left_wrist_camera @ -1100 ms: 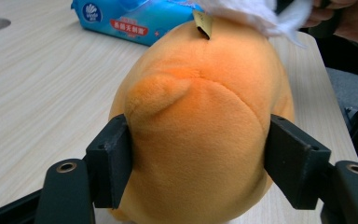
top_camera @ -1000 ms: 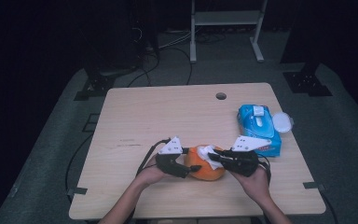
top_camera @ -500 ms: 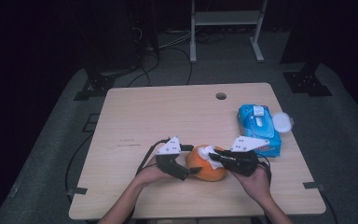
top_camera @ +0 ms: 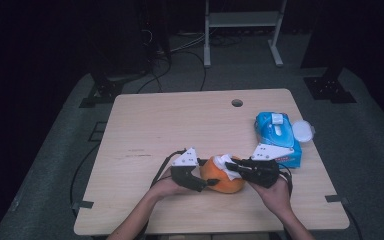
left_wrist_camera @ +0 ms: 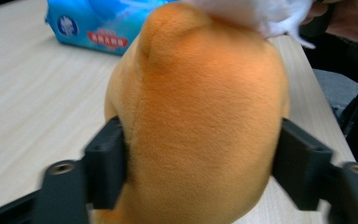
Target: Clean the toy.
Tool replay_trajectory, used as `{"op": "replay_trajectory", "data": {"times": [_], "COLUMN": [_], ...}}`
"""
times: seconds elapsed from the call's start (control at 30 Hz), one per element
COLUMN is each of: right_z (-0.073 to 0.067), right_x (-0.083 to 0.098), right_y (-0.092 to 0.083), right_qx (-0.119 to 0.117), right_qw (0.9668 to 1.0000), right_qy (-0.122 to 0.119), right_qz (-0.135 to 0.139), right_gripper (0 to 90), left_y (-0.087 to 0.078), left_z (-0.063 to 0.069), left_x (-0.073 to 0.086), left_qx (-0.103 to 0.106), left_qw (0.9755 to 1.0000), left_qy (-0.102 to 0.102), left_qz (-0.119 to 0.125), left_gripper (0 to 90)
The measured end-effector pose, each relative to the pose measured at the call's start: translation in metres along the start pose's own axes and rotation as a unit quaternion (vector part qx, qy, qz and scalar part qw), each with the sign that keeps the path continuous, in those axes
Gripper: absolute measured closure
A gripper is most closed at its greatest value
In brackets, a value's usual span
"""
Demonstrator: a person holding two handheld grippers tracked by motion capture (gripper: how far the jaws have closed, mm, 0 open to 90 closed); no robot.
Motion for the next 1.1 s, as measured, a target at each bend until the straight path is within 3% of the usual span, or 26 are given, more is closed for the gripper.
{"op": "replay_trajectory", "data": {"times": [0.07, 0.13, 0.23, 0.37, 0.53, 0.7, 0.77, 0.83, 0.97, 1.1], "right_z": [0.0, 0.004, 0.004, 0.003, 0.004, 0.009, 0.013, 0.018, 0.019, 0.015], "right_x": [-0.004, -0.008, -0.013, -0.015, -0.007, 0.01, 0.02, 0.024, 0.018, 0.007], "right_y": [-0.005, -0.013, -0.016, -0.016, -0.009, 0.007, 0.014, 0.014, 0.007, -0.002], "right_qx": [0.01, -0.001, -0.011, -0.016, -0.024, -0.044, -0.052, -0.057, -0.034, -0.015], "right_qw": [0.9998, 0.9988, 0.9972, 0.9966, 0.9968, 0.9959, 0.9939, 0.9919, 0.9955, 0.9974], "right_qy": [-0.005, 0.014, 0.025, 0.03, 0.045, 0.078, 0.098, 0.114, 0.088, 0.065], "right_qz": [0.014, 0.046, 0.069, 0.075, 0.061, 0.015, 0.001, 0.006, 0.009, 0.029], "right_gripper": [81.1, 81.3, 81.4, 81.5, 81.6, 81.5, 81.5, 81.5, 81.5, 81.5], "left_y": [-0.012, -0.021, -0.033, -0.042, -0.044, -0.032, -0.025, -0.023, -0.02, -0.017], "left_z": [0.003, 0.008, 0.016, 0.02, 0.02, 0.012, 0.009, 0.008, 0.008, 0.009], "left_x": [-0.013, -0.023, -0.036, -0.044, -0.042, -0.025, -0.02, -0.02, -0.019, -0.02], "left_qx": [0.001, -0.005, -0.023, -0.034, -0.036, -0.038, -0.037, -0.04, -0.043, -0.045], "left_qw": [0.9997, 0.9991, 0.9979, 0.9973, 0.9977, 0.9978, 0.9983, 0.9984, 0.9985, 0.9986], "left_qy": [0.0, 0.012, 0.041, 0.054, 0.056, 0.041, 0.026, 0.022, 0.018, 0.017], "left_qz": [0.026, 0.042, 0.044, 0.037, 0.017, -0.037, -0.036, -0.033, -0.028, -0.023], "left_gripper": [35.2, 36.9, 37.1, 37.0, 37.0, 35.4, 33.6, 32.1, 28.3, 26.3]}}
Point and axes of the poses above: each handheld gripper's, and its own axes: y roughly forward along the jaws, x roughly out of its underside, z roughly to its right, the point moved 3 cm from there along y, roughly forward along the jaws, and after that the axes turned 6 degrees about -y, right-handed, at the moved point
